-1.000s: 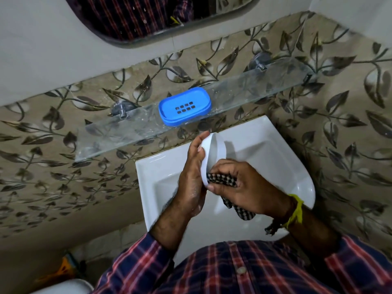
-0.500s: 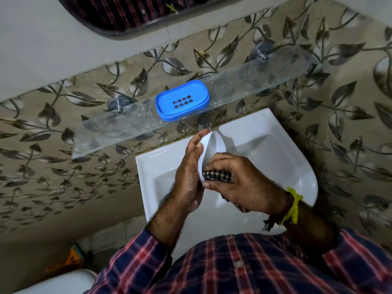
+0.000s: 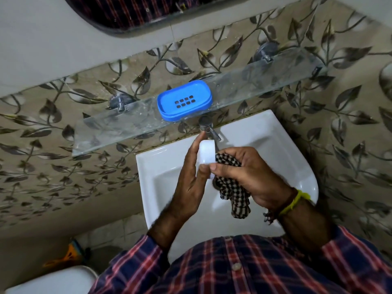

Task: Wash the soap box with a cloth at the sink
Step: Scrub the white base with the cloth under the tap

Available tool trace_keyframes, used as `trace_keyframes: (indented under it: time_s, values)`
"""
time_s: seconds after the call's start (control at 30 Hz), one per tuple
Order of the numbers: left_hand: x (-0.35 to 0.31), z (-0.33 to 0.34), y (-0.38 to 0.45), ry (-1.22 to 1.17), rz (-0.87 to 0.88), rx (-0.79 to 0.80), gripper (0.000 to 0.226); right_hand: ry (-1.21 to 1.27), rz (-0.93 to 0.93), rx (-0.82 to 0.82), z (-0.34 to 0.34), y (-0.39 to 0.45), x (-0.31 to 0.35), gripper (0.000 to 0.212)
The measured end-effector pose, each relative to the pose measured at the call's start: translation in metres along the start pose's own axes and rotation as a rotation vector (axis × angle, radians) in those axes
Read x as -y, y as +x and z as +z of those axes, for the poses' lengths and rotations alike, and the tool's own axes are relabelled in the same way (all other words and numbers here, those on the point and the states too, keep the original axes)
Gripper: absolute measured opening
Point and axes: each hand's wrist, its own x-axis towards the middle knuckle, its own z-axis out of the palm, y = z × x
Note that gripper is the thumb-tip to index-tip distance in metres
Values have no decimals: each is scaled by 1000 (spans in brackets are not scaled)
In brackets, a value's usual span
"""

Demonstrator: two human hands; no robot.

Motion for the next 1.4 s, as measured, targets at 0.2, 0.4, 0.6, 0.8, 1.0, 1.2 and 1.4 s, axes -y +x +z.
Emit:
trace_keyframes:
  time_s: [0.2, 0.4, 0.6, 0.8, 1.0, 1.2, 1.4]
  values:
    - [4, 4, 9, -206, -75, -58, 63, -159, -102, 17, 7, 3, 0, 21]
    - [-5, 9, 22, -388, -281, -159, 51, -253, -142, 67, 1, 2, 11, 17]
    - [-22, 3, 43, -575, -340, -230, 62, -436, -268, 65, 6, 3, 11, 6]
    - [-25, 4, 43, -559, -357, -232, 58, -451, -325, 31, 7, 6, 15, 12]
    - [-30, -1, 47, -581, -400, -329, 47, -497, -255, 115, 8, 0, 14, 13]
    - [-36, -4, 45, -664, -492, -302, 55, -546, -271, 102, 13, 1, 15, 14]
    - [-47, -11, 51, -631, -599, -329, 78, -750, -371, 25, 18, -6, 3, 18]
